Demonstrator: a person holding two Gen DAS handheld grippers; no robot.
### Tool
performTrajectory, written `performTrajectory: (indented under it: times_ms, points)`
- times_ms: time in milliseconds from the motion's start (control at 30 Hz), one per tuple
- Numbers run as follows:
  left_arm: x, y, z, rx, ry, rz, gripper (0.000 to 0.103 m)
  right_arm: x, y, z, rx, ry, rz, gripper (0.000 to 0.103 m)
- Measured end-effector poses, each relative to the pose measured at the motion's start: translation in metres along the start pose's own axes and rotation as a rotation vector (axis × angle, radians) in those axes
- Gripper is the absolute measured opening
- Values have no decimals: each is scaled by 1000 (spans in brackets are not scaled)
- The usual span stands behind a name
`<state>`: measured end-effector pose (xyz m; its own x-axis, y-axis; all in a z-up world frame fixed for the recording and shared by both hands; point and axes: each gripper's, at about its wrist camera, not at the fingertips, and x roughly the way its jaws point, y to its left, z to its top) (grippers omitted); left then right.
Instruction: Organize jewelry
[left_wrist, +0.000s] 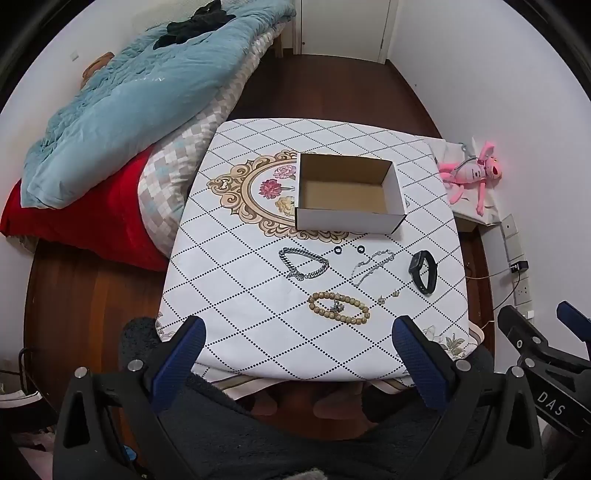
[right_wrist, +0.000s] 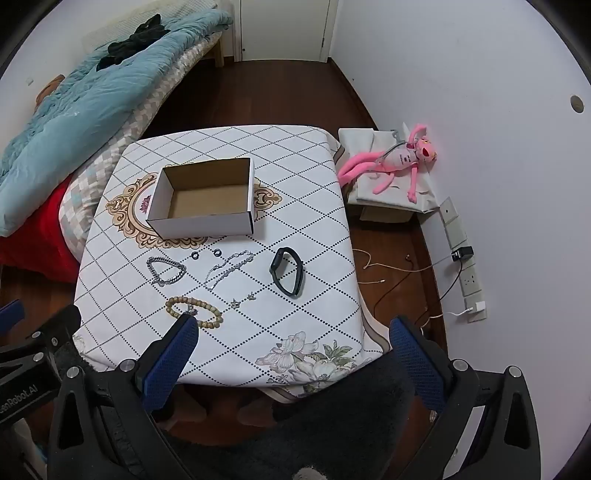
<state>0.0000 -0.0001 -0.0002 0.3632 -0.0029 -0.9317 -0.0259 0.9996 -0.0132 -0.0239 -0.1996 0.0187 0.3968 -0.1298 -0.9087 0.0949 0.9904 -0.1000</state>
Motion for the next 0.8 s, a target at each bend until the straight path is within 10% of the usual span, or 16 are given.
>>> performTrajectory:
  times_ms: [800]
  points:
    - [-11, 5, 4, -3, -13, -2, 103, -10, 1, 4, -1, -23, 18, 103]
